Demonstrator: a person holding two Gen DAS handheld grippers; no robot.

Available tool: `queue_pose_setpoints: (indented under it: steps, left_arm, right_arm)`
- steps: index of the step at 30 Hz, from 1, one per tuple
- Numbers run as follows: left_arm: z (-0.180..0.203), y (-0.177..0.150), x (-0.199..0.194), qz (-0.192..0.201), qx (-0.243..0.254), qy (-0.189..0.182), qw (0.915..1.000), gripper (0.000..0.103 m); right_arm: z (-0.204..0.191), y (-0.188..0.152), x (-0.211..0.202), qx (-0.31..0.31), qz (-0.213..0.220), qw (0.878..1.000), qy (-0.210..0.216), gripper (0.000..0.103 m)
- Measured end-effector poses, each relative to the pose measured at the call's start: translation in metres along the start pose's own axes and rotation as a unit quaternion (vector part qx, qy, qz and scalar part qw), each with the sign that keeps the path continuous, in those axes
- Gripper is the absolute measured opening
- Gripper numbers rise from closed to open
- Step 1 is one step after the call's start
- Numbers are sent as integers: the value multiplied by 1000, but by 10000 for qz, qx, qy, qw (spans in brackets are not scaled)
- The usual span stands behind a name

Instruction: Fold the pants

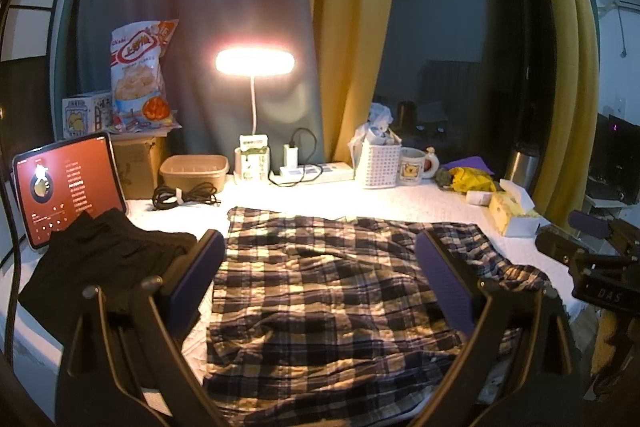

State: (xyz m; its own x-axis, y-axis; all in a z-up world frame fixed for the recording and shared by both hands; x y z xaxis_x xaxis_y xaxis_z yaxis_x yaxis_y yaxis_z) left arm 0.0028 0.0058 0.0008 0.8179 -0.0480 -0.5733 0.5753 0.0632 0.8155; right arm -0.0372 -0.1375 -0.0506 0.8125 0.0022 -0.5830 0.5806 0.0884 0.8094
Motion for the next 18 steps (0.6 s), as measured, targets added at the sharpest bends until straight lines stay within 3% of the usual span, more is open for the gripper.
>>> queue_pose_setpoints:
  steps: [18]
  left_arm:
    - [1, -2, 0, 4, -6, 2, 10000, 97]
  right_arm:
    - [-1, 1, 1, -1, 0, 10000, -2, 84]
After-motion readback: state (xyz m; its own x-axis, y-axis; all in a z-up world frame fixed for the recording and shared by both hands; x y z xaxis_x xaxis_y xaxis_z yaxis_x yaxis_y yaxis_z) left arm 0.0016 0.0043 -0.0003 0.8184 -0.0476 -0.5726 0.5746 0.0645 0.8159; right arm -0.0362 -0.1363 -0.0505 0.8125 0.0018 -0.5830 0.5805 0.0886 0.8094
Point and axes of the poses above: each gripper's, at about its wrist camera, not at the fingertips, and x roughly the way its jaws point, z to its right, y to its top, the point moved 1 cm from there along x, roughly the way its jaws point, and after that the axes turned 14 degrees about -z, right-handed, at the moved point
